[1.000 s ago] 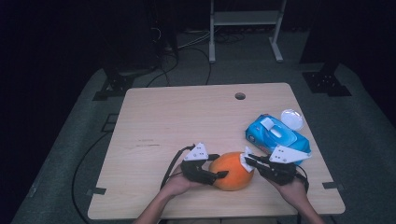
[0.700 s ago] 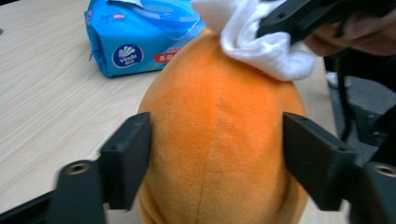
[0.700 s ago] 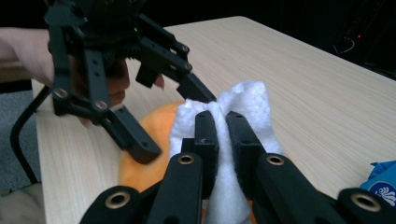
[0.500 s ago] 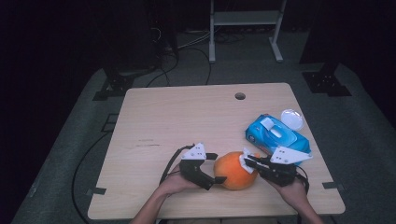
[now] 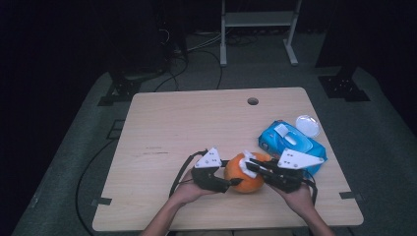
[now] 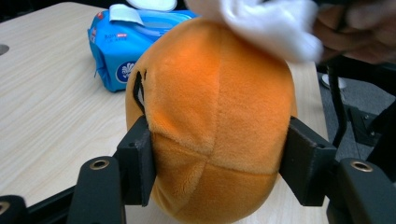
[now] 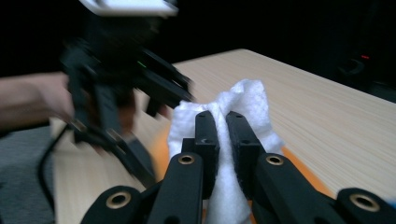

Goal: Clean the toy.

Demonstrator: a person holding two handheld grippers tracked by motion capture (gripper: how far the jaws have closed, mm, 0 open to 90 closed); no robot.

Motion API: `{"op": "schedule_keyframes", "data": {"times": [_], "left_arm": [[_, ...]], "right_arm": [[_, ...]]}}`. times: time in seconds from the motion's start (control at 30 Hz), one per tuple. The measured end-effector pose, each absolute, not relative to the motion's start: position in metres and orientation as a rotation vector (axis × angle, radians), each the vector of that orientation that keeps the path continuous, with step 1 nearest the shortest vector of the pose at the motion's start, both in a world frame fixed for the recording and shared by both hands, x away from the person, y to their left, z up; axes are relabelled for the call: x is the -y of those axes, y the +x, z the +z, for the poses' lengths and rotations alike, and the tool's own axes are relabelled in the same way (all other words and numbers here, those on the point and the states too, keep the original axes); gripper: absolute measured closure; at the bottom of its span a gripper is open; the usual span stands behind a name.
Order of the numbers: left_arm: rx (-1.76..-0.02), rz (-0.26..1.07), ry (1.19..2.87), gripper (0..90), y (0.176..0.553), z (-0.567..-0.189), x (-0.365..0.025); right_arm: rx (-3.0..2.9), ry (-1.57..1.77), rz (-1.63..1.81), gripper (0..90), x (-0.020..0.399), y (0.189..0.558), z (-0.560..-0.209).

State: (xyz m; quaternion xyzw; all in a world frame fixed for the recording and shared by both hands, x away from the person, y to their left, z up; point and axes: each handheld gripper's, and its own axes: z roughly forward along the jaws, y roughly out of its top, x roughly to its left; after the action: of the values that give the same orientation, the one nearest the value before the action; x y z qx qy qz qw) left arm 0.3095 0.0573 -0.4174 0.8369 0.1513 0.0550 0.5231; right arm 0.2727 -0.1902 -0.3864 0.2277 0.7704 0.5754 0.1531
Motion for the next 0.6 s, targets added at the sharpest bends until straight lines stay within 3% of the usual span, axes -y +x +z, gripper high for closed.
{"op": "schedule_keyframes", "data": {"times": [0.1,0.33,0.6], "left_arm": [[-0.363,0.136,2.000,38.2,0.309,-0.416,-0.061],[-0.371,0.137,1.965,38.5,0.308,-0.403,-0.073],[-0.366,0.139,1.948,38.3,0.306,-0.396,-0.074]], "right_arm": [[-2.227,0.588,1.579,83.6,0.174,0.272,-0.385],[-2.179,0.735,1.570,83.6,0.200,0.283,-0.392],[-2.170,0.647,1.618,83.6,0.187,0.273,-0.379]]}}
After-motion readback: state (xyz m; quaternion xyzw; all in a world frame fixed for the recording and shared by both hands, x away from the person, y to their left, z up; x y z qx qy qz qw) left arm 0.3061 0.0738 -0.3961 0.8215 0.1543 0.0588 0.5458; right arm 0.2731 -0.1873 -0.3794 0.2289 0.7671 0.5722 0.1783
